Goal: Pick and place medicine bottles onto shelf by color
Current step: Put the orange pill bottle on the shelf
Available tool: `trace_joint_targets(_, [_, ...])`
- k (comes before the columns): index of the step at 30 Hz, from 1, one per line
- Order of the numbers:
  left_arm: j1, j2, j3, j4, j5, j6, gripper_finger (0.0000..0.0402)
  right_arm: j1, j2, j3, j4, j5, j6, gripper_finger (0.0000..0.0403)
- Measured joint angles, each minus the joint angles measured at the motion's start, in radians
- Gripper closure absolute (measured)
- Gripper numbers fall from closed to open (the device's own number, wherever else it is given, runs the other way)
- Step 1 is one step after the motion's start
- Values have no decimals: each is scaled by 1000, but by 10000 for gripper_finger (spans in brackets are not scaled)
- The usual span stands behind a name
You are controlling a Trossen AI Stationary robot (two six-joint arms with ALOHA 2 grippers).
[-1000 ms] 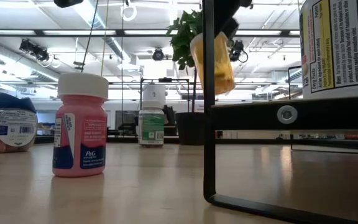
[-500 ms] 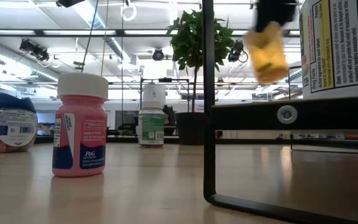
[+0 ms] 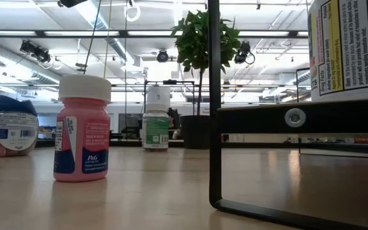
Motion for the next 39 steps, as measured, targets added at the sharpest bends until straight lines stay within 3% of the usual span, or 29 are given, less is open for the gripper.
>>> trace_joint_targets(10, [0, 0, 0, 0, 0, -4, 230, 188, 11, -5, 21, 191, 145, 173])
trace_joint_targets(20, [0, 0, 0, 2, 0, -15, 230, 211, 142, -7, 162, 149, 144, 173])
trace_joint_targets(39, [0, 0, 0, 0, 0, -7, 230, 217, 152, -51, 204, 190, 154, 173])
